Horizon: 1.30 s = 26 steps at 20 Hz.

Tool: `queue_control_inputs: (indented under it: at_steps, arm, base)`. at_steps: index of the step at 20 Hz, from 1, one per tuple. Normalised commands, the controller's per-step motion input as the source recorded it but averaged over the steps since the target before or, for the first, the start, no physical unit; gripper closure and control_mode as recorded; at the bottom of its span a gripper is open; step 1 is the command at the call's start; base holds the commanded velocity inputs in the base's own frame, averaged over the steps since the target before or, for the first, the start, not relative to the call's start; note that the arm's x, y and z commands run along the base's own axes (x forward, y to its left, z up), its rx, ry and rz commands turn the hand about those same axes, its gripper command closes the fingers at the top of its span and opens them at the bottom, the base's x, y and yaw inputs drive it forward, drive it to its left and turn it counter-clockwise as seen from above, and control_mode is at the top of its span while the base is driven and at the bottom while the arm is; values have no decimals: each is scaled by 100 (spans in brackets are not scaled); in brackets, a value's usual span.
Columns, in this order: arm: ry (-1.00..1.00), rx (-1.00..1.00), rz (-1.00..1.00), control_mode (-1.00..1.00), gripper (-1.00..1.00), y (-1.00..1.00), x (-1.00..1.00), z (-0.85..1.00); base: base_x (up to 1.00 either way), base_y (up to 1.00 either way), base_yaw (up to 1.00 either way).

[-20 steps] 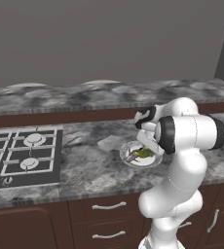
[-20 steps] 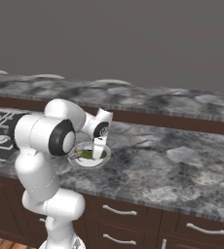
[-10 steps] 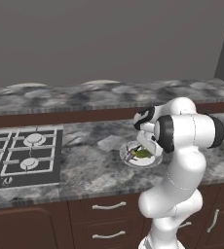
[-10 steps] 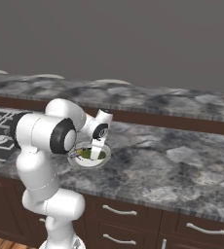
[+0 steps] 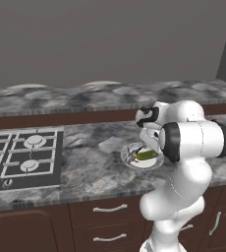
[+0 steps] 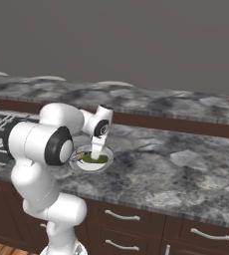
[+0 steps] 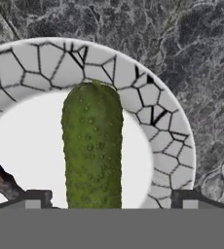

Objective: Place the fish on the plate and place the cucumber on the same plate.

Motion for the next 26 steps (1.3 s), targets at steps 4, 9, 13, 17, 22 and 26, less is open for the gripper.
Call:
queue_control_inputs:
  at_steps: [4, 9, 13, 17, 22, 26]
  arm:
    - [0, -8, 0, -100, -100, 0, -31, 59]
    - [-2, -8, 23, -100, -100, 0, -57, 48]
    - [-2, -11, 44, -100, -100, 0, -61, 42]
    - [-3, -9, 47, -100, -100, 0, -65, 34]
    - [-3, -8, 35, -100, -100, 0, -69, 26]
    - [-3, 0, 22, -100, -100, 1, -64, 23]
  base:
    - [0, 0, 0]
    - [0, 0, 0]
    - [0, 0, 0]
    - [0, 0, 0]
    - [0, 0, 0]
    - [0, 0, 0]
